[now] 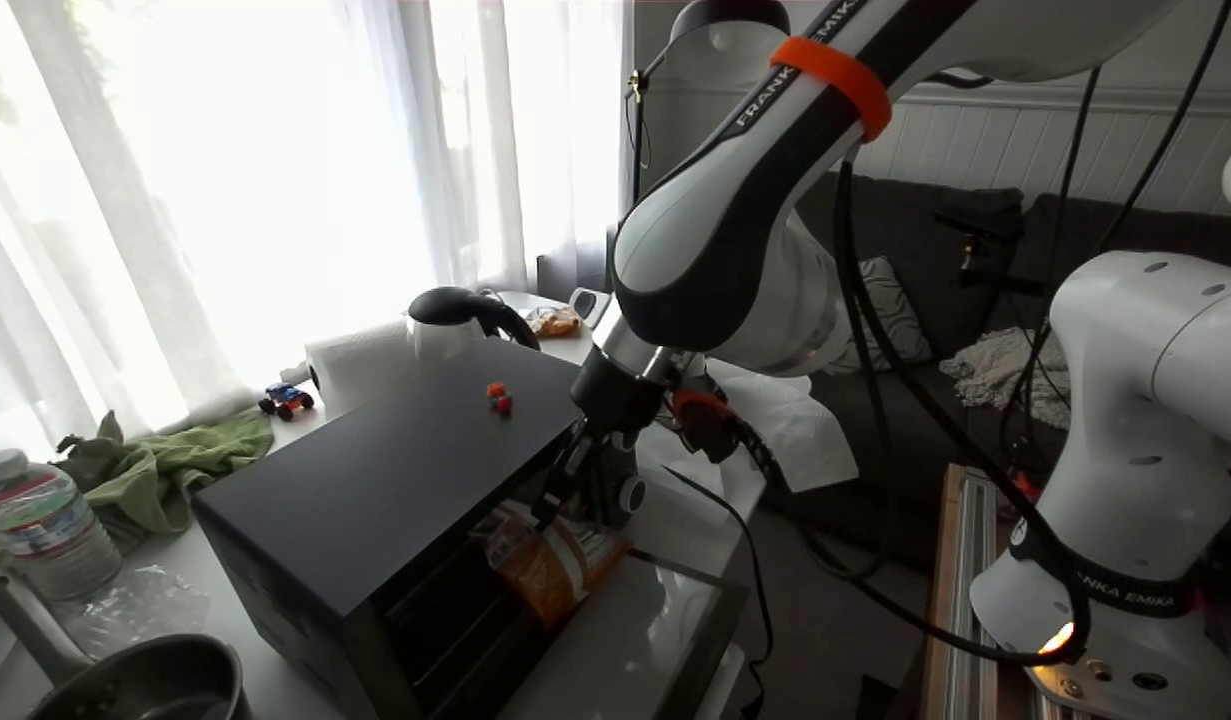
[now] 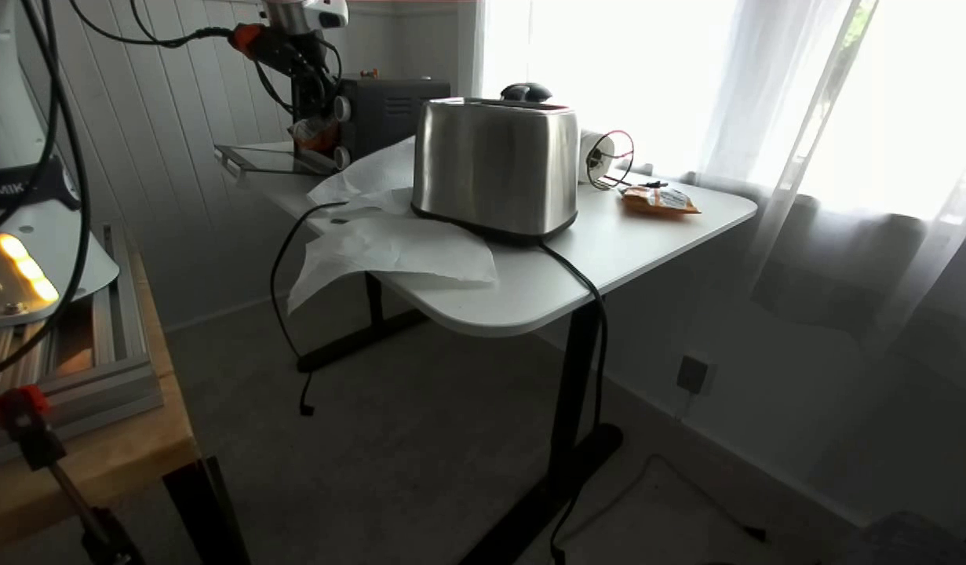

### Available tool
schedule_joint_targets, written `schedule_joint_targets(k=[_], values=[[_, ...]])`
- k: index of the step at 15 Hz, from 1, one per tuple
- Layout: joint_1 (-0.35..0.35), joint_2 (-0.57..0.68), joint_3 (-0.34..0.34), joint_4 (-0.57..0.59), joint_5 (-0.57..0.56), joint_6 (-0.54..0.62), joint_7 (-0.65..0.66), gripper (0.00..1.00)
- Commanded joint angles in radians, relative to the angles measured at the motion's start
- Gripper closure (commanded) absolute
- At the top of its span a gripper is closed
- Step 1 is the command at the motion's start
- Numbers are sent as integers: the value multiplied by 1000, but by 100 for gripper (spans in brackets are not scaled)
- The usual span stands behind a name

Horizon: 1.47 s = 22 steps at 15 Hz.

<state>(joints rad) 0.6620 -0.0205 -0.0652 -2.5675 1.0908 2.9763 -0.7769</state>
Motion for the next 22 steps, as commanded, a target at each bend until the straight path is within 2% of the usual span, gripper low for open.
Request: schedule_joint_targets(k=[1,4,5,6,8,12,16,18,22], values=[[2,41,0,48,70,23,-54,100],[1,47,3,53,97,31,-60,100],[1,47,3,53,102,29,-62,74],[1,44,3,51,105,26,-69,73],[1,34,5,41,104,28,-77,61],[3,17,14,2,23,18,-89,33],[2,1,17,-31,-61,9,-47,5],[2,-3,18,-42,-101,16,-28,0],[2,-20,24,-54,-173,4,-12,0]])
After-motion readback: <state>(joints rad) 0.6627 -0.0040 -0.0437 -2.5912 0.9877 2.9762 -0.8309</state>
